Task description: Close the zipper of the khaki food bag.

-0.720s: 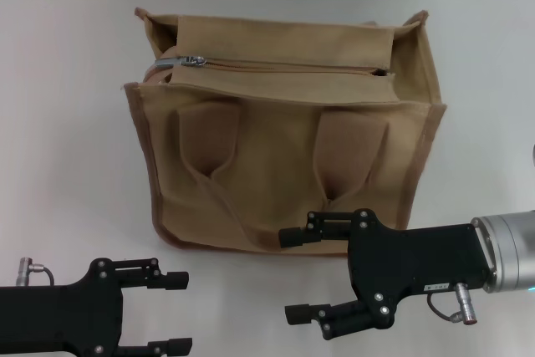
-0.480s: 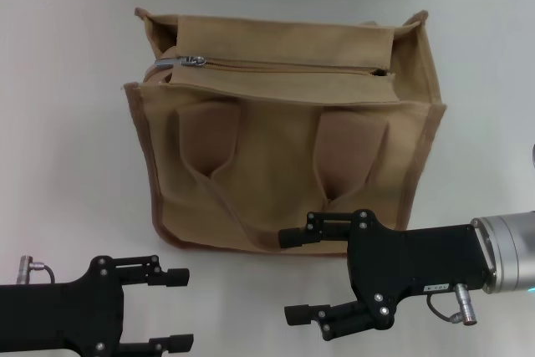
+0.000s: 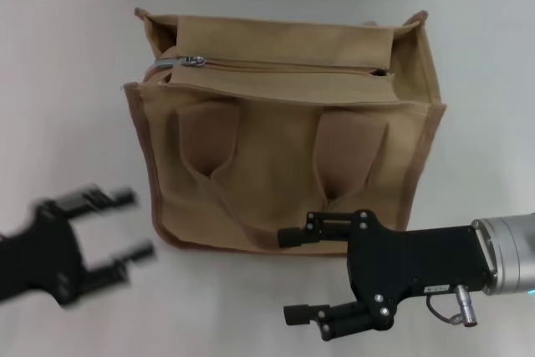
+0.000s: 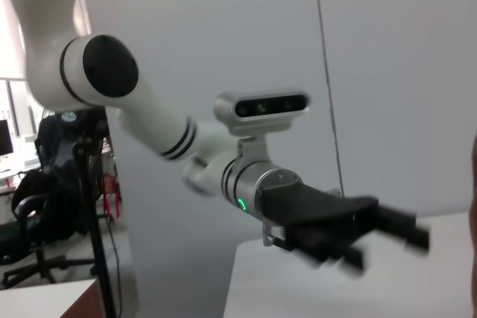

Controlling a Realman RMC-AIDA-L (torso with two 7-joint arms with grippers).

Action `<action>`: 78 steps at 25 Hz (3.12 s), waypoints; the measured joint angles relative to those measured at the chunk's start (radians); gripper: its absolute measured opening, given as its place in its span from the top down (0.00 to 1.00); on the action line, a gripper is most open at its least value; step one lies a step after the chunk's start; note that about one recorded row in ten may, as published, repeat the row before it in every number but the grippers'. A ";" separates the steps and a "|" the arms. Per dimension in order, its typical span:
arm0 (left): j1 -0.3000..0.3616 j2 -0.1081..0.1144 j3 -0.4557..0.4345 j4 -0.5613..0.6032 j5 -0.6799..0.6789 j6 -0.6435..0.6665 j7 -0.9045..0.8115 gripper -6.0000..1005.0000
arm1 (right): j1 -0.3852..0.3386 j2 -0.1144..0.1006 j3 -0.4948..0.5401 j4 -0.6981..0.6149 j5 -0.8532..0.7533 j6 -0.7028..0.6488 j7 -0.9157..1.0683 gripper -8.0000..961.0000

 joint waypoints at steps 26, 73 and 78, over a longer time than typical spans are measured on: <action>-0.155 -0.006 -0.278 -0.312 -0.119 -0.276 0.153 0.32 | 0.013 0.000 0.006 0.102 0.058 0.005 -0.086 0.17; -0.142 -0.007 -0.288 -0.427 -0.225 -0.124 0.236 0.84 | 0.005 0.000 0.008 0.143 0.139 -0.075 -0.110 0.17; -0.148 -0.007 -0.288 -0.428 -0.225 -0.096 0.212 0.93 | 0.005 0.000 0.011 0.143 0.153 -0.131 -0.056 0.17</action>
